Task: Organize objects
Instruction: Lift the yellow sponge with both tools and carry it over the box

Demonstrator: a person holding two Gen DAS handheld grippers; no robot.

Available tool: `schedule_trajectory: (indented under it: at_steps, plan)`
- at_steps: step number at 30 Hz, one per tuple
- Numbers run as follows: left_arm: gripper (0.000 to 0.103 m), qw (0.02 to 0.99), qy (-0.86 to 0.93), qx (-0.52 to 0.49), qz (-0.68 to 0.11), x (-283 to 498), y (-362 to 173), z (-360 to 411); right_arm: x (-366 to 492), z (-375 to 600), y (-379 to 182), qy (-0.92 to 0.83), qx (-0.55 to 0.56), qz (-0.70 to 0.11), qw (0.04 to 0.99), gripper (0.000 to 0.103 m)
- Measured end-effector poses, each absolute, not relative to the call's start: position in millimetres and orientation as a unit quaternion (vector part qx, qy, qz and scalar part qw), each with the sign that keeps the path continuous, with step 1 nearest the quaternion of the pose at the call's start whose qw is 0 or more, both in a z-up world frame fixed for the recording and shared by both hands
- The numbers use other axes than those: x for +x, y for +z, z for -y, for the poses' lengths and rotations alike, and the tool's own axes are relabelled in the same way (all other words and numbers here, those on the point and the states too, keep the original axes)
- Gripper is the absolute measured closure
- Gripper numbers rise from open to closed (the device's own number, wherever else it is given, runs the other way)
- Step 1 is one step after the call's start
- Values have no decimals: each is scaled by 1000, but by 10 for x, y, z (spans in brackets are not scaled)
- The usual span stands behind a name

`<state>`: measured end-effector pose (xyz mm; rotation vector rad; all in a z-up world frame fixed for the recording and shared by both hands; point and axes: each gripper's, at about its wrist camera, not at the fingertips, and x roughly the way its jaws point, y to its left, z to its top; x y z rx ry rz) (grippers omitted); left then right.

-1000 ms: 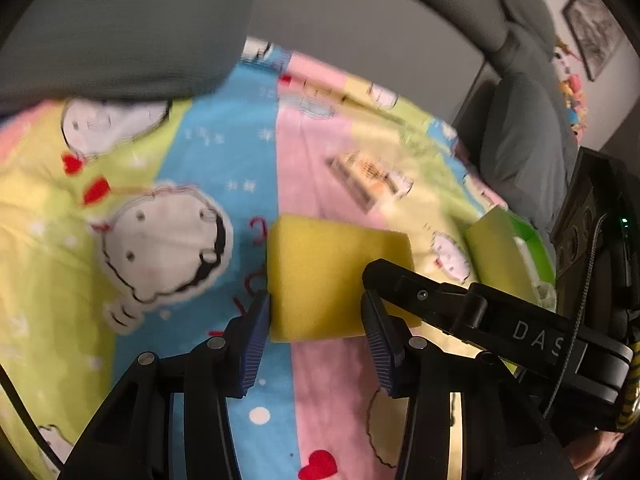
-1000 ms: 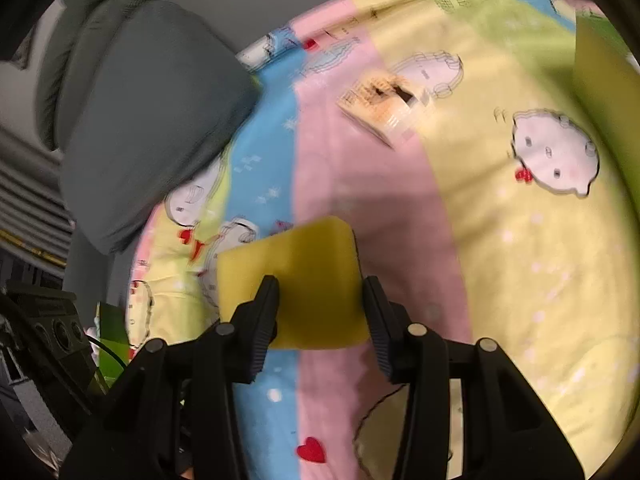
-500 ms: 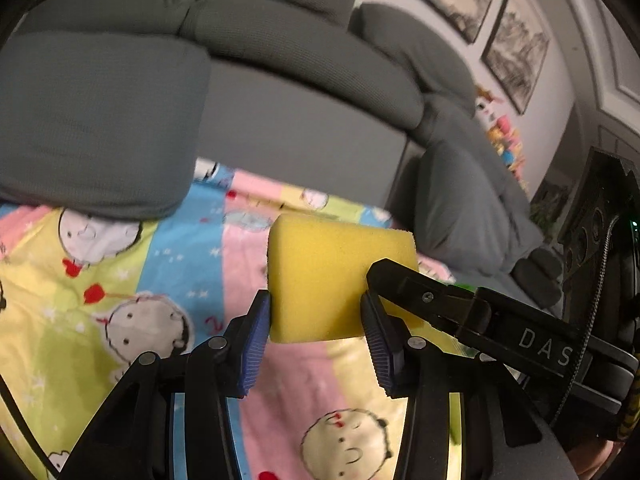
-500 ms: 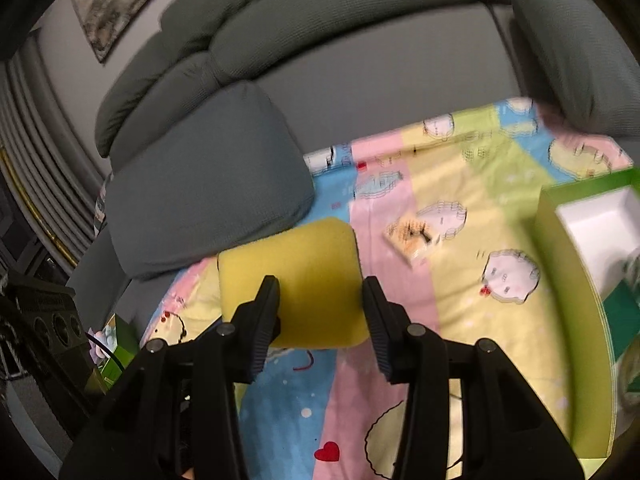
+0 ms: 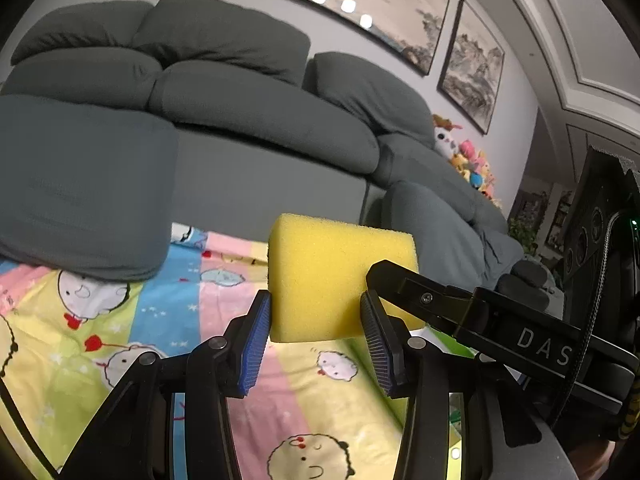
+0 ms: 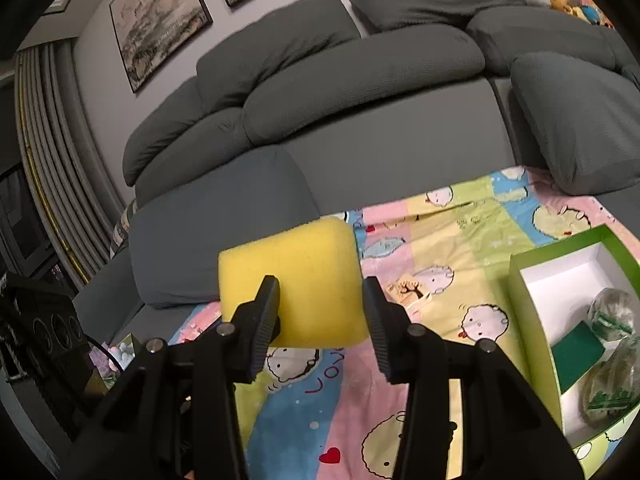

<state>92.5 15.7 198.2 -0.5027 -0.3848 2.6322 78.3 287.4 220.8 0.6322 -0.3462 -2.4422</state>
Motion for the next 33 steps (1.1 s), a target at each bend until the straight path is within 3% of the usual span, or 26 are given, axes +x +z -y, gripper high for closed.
schedule_trajectory:
  at_steps: [24,33]
  plan:
    - [57,299,931,-164,127,1097,2125,-816,1084,-3600,2434,-948,209,116,210,60]
    - [57,329,917,-194,110,952,2067,-1366,936,-4115,2291,-947,226,157,168,60]
